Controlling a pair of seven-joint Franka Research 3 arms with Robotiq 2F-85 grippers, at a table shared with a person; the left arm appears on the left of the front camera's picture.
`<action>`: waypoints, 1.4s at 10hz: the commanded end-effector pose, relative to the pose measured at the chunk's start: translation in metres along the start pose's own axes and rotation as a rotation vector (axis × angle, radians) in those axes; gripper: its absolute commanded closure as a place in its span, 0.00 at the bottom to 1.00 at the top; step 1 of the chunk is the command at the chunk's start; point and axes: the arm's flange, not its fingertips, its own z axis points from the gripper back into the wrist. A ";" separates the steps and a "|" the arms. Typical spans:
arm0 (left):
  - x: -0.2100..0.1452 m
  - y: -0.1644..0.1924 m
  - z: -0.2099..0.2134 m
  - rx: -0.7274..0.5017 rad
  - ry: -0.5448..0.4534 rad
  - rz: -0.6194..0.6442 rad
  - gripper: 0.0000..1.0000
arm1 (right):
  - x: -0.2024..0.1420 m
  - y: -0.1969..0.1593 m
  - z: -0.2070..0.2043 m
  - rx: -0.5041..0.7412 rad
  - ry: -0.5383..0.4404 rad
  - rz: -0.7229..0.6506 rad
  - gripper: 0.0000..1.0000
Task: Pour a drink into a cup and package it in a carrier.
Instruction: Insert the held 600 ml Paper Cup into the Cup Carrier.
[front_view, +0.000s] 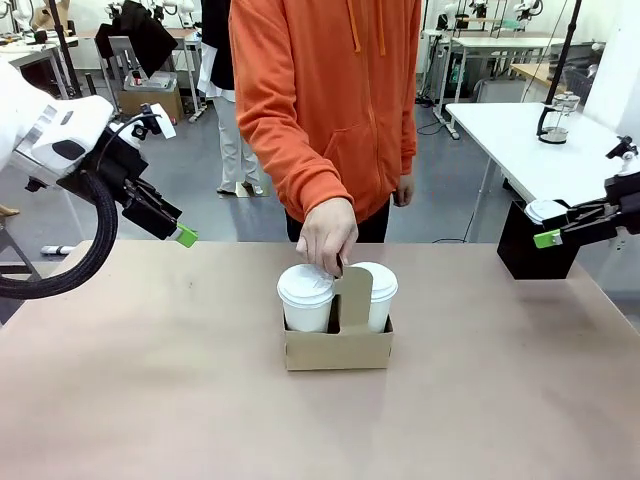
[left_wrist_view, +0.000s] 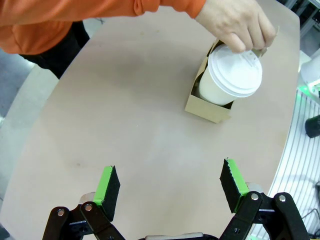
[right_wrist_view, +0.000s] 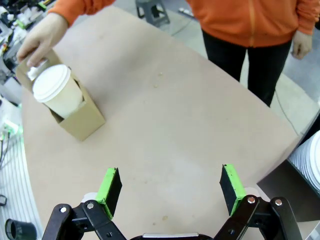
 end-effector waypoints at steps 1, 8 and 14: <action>-0.001 0.001 -0.001 -0.003 -0.020 -0.006 0.00 | 0.000 0.001 0.001 0.009 0.003 0.001 0.00; -0.001 0.001 -0.001 -0.003 -0.020 -0.006 0.00 | 0.000 0.001 0.001 0.009 0.003 0.001 0.00; -0.001 0.001 -0.001 -0.003 -0.020 -0.006 0.00 | 0.000 0.001 0.001 0.009 0.003 0.001 0.00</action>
